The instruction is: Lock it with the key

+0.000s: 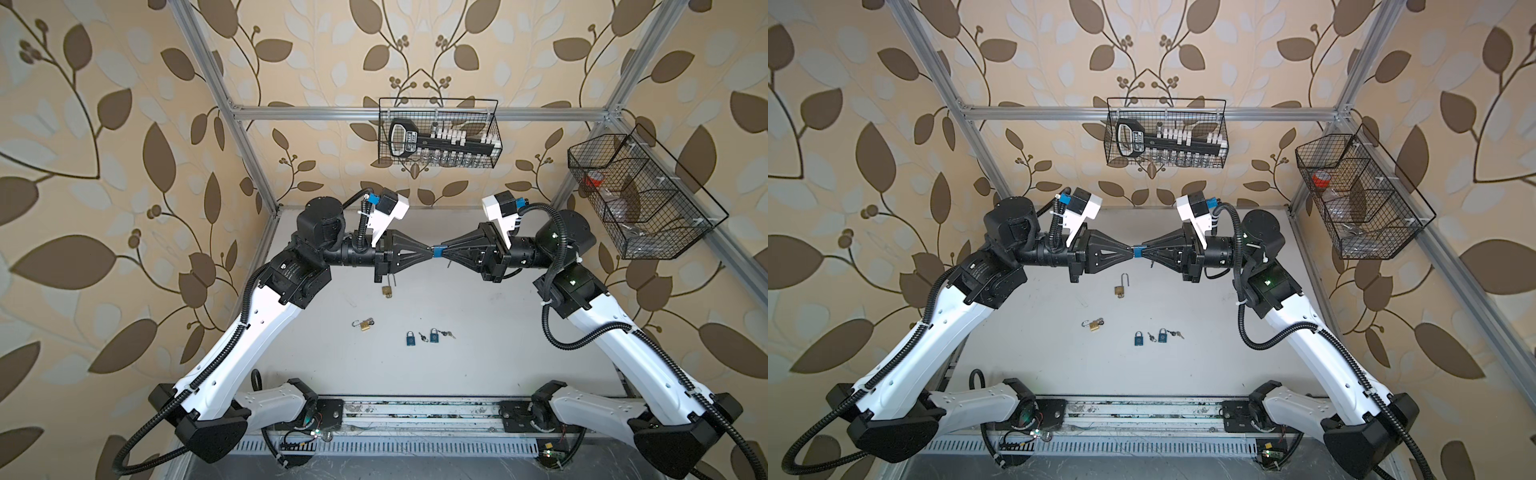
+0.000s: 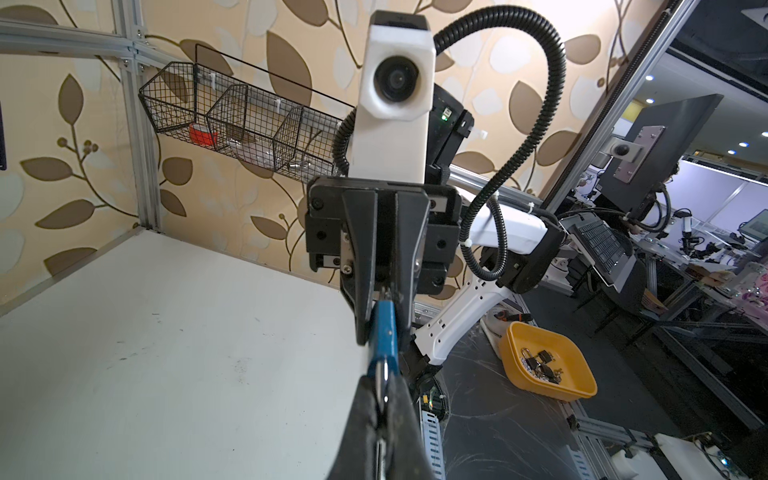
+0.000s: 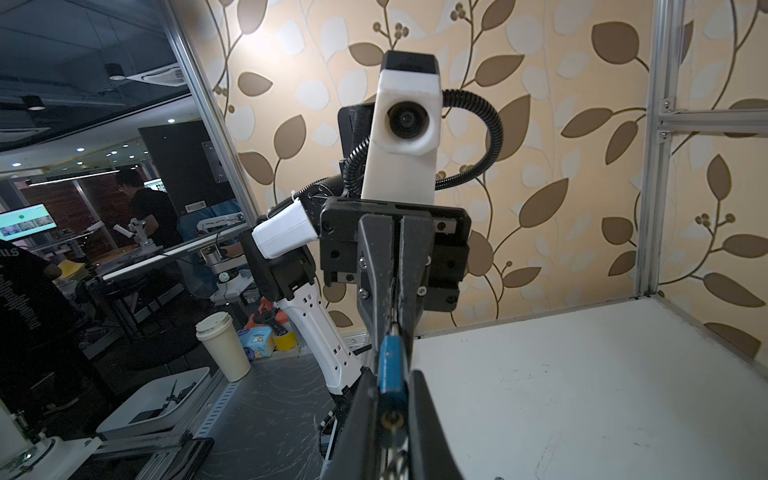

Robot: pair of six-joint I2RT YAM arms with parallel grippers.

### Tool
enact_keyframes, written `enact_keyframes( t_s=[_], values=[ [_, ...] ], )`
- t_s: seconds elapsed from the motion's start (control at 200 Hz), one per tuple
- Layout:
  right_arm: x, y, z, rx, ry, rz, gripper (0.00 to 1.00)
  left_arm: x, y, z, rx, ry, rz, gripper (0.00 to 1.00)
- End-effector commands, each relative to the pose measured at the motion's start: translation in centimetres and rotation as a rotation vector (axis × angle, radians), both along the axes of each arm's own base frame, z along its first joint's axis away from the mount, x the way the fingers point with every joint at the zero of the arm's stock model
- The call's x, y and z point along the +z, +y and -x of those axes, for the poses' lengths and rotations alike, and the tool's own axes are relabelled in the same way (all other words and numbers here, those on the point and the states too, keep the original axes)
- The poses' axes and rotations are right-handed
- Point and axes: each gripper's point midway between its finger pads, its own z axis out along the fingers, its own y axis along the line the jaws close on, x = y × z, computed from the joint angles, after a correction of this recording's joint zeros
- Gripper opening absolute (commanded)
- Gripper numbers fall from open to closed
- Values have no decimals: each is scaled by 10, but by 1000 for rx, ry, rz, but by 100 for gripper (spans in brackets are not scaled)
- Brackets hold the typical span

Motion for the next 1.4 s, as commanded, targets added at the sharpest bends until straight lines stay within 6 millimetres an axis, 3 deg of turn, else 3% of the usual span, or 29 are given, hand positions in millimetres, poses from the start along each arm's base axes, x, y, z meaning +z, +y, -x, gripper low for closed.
enact_keyframes(
  t_s=[0.0, 0.09, 0.21, 0.355, 0.795, 1.2, 1.395],
  values=[
    [11, -17, 1, -25, -45, -32, 40, -1, 10, -2, 0, -2, -5, 0],
    [15, -21, 8, -7, -60, -30, 58, -3, 12, 3, -18, -10, -31, 0],
    [14, -21, 8, -10, -48, -18, 59, -5, 13, 8, -40, -21, -49, 0],
    [-1, -16, -3, -13, 2, 52, 54, -4, 13, 10, -53, -22, -53, 0],
    [-10, -7, 8, 93, 12, 81, 44, -3, 10, 7, -66, -16, -51, 0],
    [-18, -2, 3, 91, 29, 96, 36, -1, 10, 8, -74, -16, -45, 0],
    [-17, -2, 3, 82, 23, 95, 17, -1, 9, 8, -77, -17, -44, 0]
  ],
)
